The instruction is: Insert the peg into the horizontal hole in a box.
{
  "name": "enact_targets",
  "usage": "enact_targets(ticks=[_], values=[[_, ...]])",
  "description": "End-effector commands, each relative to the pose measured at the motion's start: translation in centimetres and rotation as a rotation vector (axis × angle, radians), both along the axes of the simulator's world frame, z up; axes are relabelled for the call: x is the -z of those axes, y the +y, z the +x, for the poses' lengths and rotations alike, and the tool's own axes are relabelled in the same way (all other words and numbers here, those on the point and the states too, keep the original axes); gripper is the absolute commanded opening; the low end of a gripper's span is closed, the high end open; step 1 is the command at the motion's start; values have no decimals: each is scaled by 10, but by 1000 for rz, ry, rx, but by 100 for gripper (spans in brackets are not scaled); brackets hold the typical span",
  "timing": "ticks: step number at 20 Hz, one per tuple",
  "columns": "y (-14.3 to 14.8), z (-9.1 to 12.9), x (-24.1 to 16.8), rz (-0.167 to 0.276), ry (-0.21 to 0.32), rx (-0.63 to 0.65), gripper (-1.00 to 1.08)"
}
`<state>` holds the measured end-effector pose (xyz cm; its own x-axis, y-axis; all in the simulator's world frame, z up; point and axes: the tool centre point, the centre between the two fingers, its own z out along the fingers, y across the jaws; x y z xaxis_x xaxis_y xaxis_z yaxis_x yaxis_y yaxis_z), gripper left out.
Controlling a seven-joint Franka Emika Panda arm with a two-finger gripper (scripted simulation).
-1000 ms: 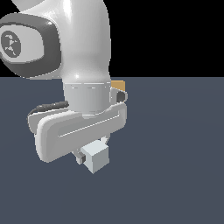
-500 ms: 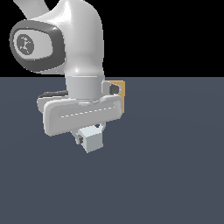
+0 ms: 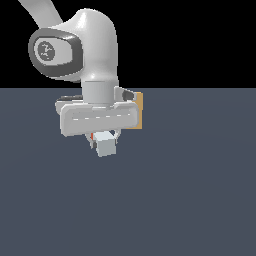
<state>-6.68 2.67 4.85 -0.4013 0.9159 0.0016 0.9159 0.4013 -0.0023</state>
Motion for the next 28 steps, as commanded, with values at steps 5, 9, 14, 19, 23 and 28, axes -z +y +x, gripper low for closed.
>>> enact_targets(ticks=[5,9,14,19,23,28], values=[[36,3,-8,0,-3,116,-100],[58,7,-12,0,-3,186,-100],[83,14,-17,0,-3,267,-100],[100,21,-20,-1,-3,328,-100],[110,26,-22,-1,-3,361,-100],[115,29,-23,-1,-3,380,-100]])
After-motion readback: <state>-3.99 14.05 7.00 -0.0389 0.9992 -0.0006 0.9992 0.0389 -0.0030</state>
